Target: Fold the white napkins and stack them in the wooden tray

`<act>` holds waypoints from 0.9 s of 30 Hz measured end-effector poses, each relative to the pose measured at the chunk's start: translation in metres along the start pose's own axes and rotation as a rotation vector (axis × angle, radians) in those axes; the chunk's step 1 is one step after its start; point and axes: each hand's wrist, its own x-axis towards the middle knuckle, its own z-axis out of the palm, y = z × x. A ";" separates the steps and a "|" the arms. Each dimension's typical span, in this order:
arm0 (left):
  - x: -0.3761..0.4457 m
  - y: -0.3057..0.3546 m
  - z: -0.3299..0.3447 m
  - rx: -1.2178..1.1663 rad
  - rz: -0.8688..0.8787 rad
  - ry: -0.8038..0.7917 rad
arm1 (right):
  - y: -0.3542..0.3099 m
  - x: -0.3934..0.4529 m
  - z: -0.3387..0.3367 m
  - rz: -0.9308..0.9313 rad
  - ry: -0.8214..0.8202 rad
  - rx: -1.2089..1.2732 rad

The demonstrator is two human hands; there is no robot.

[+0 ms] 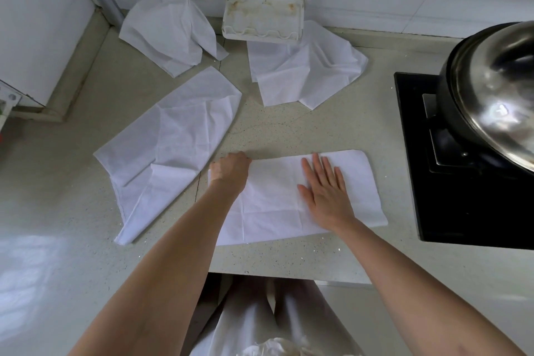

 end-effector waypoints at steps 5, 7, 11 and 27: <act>-0.021 0.001 0.015 -0.025 0.047 0.488 | -0.004 0.001 -0.002 0.030 -0.026 0.031; -0.042 0.018 0.035 -0.118 0.220 0.592 | -0.004 0.003 -0.002 0.027 -0.020 0.039; -0.078 0.048 0.082 -0.239 0.165 0.278 | -0.007 0.001 0.001 0.025 -0.019 0.019; -0.079 0.051 0.115 -0.060 0.015 0.310 | 0.058 -0.061 0.012 -0.109 0.076 -0.016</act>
